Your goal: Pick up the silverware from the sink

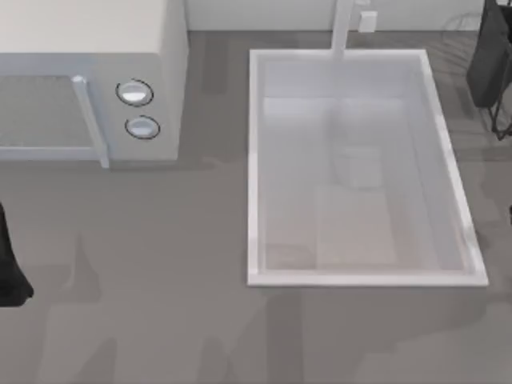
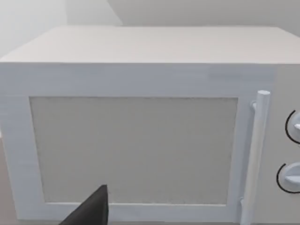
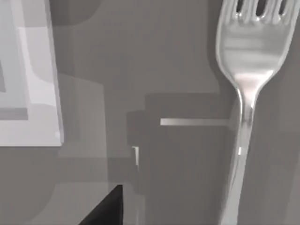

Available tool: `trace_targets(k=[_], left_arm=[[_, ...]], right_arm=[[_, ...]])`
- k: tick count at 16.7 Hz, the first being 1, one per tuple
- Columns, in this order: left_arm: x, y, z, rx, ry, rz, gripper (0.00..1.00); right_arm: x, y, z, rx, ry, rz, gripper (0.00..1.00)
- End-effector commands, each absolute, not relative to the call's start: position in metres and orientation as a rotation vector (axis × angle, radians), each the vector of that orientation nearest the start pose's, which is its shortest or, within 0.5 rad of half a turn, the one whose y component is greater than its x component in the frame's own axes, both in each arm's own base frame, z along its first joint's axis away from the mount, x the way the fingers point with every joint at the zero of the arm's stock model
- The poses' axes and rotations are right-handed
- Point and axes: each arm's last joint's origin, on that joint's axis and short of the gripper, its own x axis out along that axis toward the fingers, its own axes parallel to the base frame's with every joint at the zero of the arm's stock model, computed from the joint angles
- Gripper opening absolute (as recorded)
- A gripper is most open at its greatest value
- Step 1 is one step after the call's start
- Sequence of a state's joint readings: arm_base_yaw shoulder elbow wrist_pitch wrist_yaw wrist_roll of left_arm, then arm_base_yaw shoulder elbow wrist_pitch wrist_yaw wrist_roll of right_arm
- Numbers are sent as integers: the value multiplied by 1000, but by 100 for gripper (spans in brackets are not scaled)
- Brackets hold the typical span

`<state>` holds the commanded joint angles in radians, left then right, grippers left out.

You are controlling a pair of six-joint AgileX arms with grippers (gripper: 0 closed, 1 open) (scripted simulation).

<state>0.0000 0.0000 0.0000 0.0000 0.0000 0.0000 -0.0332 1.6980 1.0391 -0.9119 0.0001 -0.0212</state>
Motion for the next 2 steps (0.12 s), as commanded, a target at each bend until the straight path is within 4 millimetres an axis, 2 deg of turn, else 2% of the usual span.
trace_targets(k=[2], left_arm=[[106, -1, 160, 0, 0, 0, 100]], right_arm=[[290, -8, 160, 8, 1571, -8, 100]])
